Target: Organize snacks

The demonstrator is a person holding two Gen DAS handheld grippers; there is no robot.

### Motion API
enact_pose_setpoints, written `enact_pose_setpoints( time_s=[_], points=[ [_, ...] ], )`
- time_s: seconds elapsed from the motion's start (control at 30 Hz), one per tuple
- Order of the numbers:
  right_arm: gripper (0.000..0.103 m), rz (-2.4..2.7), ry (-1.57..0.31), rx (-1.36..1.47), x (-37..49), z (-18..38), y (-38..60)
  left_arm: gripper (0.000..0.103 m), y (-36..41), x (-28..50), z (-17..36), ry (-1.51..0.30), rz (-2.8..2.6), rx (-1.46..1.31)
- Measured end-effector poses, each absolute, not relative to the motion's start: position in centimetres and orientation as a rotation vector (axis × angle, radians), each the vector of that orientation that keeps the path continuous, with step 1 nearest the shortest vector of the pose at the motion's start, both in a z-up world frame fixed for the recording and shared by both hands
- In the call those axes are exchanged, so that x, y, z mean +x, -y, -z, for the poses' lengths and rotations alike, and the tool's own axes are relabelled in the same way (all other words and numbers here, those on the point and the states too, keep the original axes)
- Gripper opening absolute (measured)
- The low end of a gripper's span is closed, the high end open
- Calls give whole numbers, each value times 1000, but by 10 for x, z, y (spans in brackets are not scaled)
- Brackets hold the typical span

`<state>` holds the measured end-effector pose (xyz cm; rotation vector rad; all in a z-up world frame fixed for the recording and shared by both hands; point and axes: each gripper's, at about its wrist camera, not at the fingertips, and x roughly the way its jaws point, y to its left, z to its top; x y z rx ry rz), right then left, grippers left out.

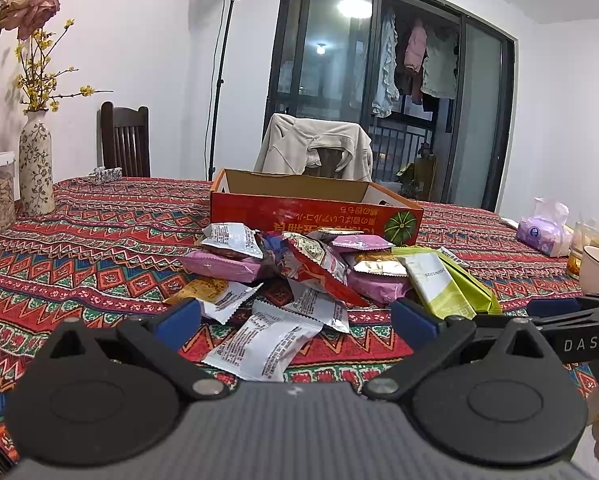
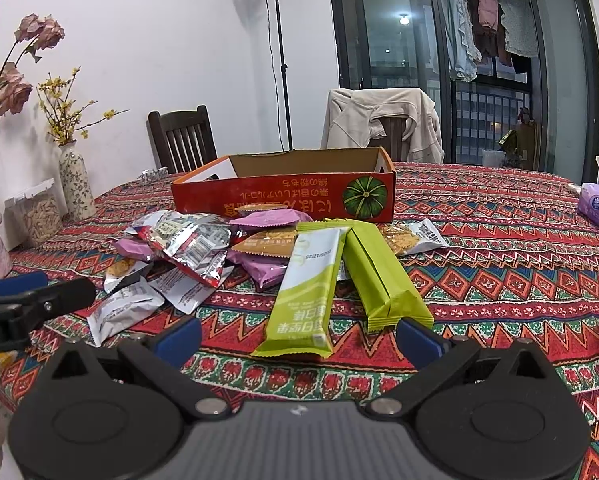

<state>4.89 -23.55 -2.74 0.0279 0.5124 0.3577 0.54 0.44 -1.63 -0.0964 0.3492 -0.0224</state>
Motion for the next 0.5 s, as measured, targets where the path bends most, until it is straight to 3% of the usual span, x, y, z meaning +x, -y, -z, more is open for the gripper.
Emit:
enact_pose_setpoints(
  time_s=[0.5],
  points=[
    [103,-359,-517,22,47,26,235,103,-6,5,17,-345,21,-106]
  ],
)
